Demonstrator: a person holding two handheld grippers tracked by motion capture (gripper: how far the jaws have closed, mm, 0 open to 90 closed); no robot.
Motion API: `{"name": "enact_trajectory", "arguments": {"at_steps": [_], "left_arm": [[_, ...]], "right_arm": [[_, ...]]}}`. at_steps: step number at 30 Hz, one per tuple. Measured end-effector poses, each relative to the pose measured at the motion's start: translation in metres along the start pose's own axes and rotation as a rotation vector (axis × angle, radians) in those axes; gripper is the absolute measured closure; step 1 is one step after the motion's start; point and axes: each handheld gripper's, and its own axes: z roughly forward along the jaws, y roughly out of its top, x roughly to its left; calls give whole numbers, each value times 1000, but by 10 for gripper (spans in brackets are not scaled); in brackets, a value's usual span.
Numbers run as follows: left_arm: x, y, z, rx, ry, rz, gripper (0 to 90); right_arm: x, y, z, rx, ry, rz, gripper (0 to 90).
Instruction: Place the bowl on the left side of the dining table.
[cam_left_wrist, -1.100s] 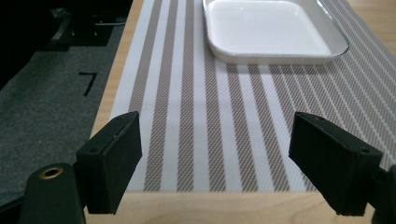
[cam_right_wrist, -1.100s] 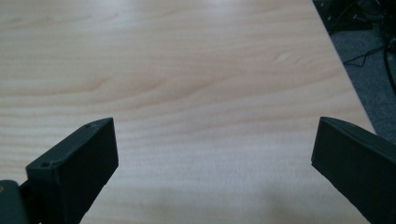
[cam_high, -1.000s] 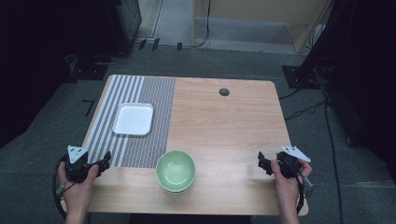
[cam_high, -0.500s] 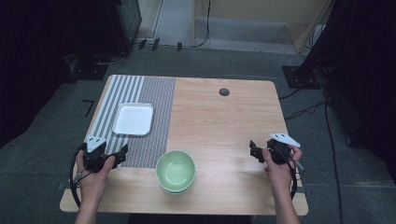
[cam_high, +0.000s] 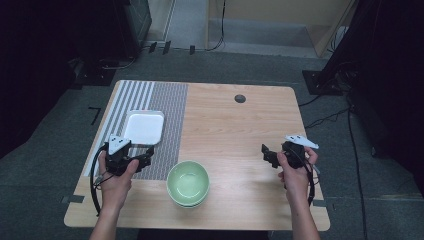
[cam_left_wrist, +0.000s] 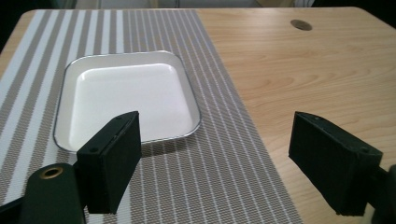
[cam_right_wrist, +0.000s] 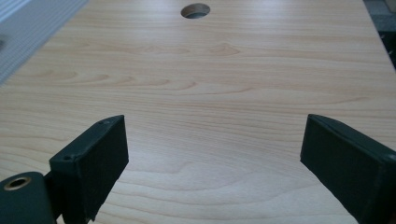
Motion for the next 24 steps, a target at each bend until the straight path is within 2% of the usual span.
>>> {"name": "enact_trajectory", "arguments": {"at_steps": [3,4,5,9,12,14,19,21,24], "left_arm": [[-1,0,-2,-5,-24,-21,169],[-2,0,-3,-5,-44,-32,169],[-3,-1,-4,-9,-54,-36,169],[-10,-3,-7,-5,-62,-19,168],[-15,-3,-8,0,-89,-31,168],[-19,-3,-9,0,-89,-19,168],[-26,-3,-10,-1,-110,-5,168],[-29,-4,-12,-3,-146,-1,168],[-34,-3,-13,-3,-152,13,168]], "right_arm": [[5,-3,0,-5,8,17,71],[5,-3,0,-5,8,17,71],[12,-5,0,-8,11,9,72],[26,-8,-1,-4,23,-19,71],[34,-9,-1,6,46,-14,72],[44,-9,-3,15,58,-9,71],[56,-8,-6,17,70,-31,80],[65,-7,-10,-2,80,-19,137],[74,-7,-14,-4,101,-35,163]]}}
